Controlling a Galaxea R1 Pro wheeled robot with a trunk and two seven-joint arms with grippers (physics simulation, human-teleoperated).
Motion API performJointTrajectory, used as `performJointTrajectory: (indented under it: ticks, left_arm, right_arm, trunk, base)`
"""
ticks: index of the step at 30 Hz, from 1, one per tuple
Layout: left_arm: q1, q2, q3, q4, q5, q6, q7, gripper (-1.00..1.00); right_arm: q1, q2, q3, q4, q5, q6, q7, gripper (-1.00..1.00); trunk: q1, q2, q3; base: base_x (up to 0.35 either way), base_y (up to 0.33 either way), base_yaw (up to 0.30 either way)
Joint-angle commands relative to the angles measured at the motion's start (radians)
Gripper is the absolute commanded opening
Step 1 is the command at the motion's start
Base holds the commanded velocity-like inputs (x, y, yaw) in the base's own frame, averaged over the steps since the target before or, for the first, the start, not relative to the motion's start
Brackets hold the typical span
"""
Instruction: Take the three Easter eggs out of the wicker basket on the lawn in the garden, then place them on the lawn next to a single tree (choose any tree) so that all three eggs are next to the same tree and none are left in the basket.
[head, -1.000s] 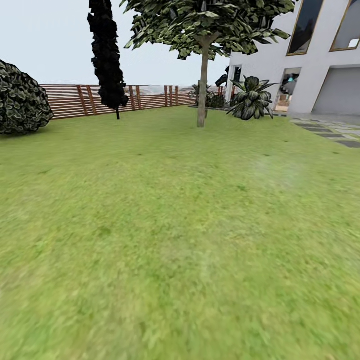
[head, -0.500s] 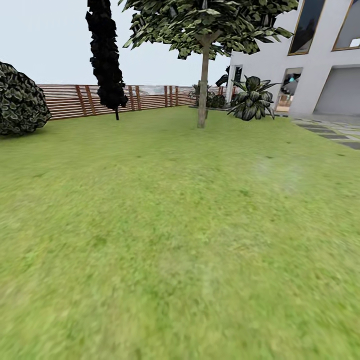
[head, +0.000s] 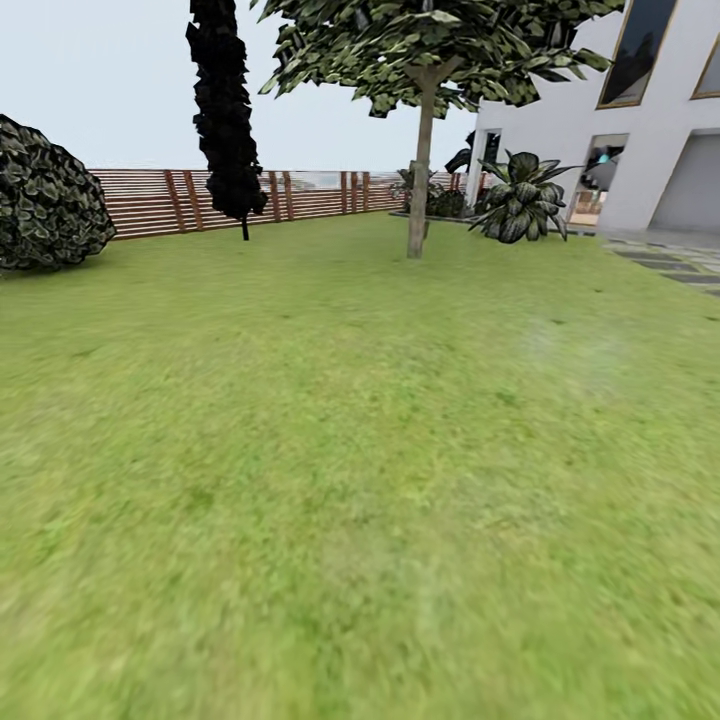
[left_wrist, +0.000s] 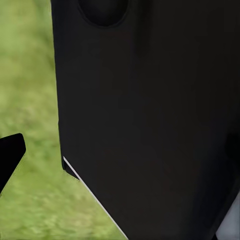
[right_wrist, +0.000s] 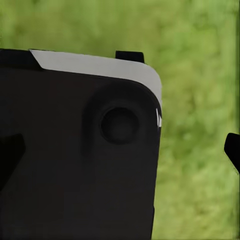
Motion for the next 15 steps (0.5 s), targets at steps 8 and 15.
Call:
performJointTrajectory:
  ticks: [8, 15]
  left_arm:
    - [0.001, 0.0, 0.006, -0.001, 0.0, -0.001, -0.001, 1.0]
    - [0.001, 0.0, 0.007, -0.001, 0.0, -0.001, -0.001, 1.0]
  right_arm:
    - [-0.001, 0.0, 0.002, 0.001, 0.005, -0.004, 0.0, 1.0]
    - [-0.001, -0.001, 0.002, 0.001, 0.005, -0.004, 0.0, 1.0]
  trunk:
    - [0.001, 0.0, -0.001]
    - [0.001, 0.0, -0.001]
  base:
    - [0.339, 0.0, 0.008]
    - [0.339, 0.0, 0.0]
